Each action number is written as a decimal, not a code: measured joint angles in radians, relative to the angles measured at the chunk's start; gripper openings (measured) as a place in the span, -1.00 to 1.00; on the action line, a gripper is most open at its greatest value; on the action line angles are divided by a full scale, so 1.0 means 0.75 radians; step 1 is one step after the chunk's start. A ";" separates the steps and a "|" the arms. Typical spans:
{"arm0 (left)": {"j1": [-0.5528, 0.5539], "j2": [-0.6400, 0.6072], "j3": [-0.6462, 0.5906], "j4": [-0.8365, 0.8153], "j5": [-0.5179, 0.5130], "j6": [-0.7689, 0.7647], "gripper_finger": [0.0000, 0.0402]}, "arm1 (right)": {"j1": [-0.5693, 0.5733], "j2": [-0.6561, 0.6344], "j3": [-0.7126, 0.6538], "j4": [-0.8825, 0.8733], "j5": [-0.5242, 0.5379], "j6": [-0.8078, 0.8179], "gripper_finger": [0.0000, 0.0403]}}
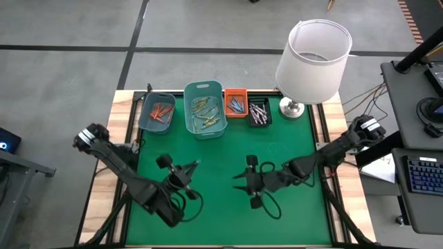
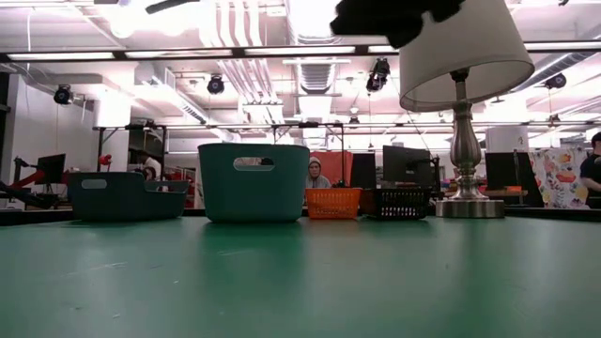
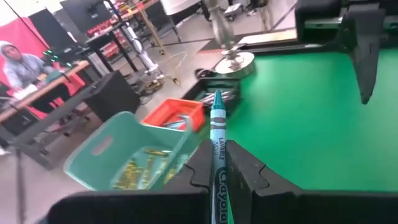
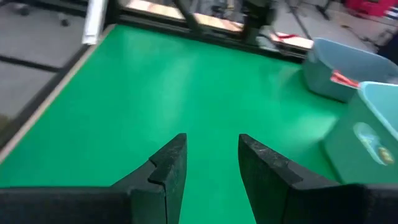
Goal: Sort crayons
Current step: Put the blue crayon into the orange bin
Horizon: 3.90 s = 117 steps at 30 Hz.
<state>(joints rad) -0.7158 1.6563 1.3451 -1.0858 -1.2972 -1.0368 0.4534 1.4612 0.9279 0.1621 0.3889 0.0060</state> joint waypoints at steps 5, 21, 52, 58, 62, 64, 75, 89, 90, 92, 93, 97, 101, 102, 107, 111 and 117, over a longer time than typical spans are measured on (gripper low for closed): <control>0.067 -0.184 -0.109 -0.008 -0.001 0.197 -1.00 | -0.122 0.001 0.000 0.011 0.000 -0.008 -0.33; 0.432 -0.860 -0.468 0.402 0.438 0.736 -1.00 | -0.395 0.002 0.009 0.010 -0.066 0.126 -0.33; 0.456 -0.098 -1.066 3.505 1.100 1.498 -1.00 | -0.316 0.002 -0.002 0.548 -0.264 0.106 -0.18; 0.465 -0.029 -0.997 3.505 1.100 1.546 -1.00 | -0.314 0.002 -0.002 0.547 -0.286 0.100 -0.06; 0.470 -0.010 -0.980 3.503 1.082 1.556 -1.00 | -0.315 0.002 -0.002 0.540 -0.305 0.096 -0.04; 0.472 0.003 -0.978 3.507 1.082 1.557 -1.00 | -0.315 0.002 -0.002 0.544 -0.353 0.096 -0.04; 0.480 0.101 -0.862 3.513 1.081 1.586 -1.00 | -0.317 0.002 -0.002 0.559 -0.353 0.066 -0.04; 0.480 0.110 -0.862 3.513 1.084 1.501 -0.78 | -0.317 0.002 -0.002 0.558 -0.341 -0.017 -0.88; 0.479 0.109 -0.862 3.513 1.084 1.498 -0.73 | -0.317 0.002 -0.001 0.558 -0.342 -0.021 -0.90; 0.479 0.105 -0.863 3.511 1.083 1.496 -0.62 | -0.317 0.002 -0.001 0.557 -0.342 -0.010 -0.90; 0.479 0.103 -0.863 3.511 1.083 1.496 -0.57 | -0.318 0.001 -0.001 0.553 -0.342 -0.004 -0.90; 0.479 0.081 -0.871 3.508 1.082 1.508 -0.36 | -0.339 -0.017 -0.001 0.492 -0.341 0.021 -0.90; 0.479 0.012 -0.918 3.509 1.081 1.510 -0.20 | -0.377 -0.054 0.000 0.398 -0.254 0.063 -0.90; 0.479 -0.014 -0.941 3.509 1.081 1.511 -0.18 | -0.387 -0.067 0.001 0.362 -0.222 0.068 -0.90; 0.479 -0.181 -1.078 3.508 1.077 1.515 -0.12 | -0.494 -0.097 0.060 0.047 -0.018 0.108 -0.91; 0.479 -0.330 -1.187 3.507 1.027 1.526 -0.14 | -0.617 -0.047 0.188 -0.191 0.010 0.138 -0.91; 0.481 -0.521 -1.325 3.502 0.908 1.577 -0.17 | -0.824 0.096 0.373 -0.406 0.009 0.154 -0.91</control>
<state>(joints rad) -0.3553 1.2658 0.3510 1.5409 -0.6165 0.1462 -0.1643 1.5330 1.2080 -0.1427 0.3959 0.1217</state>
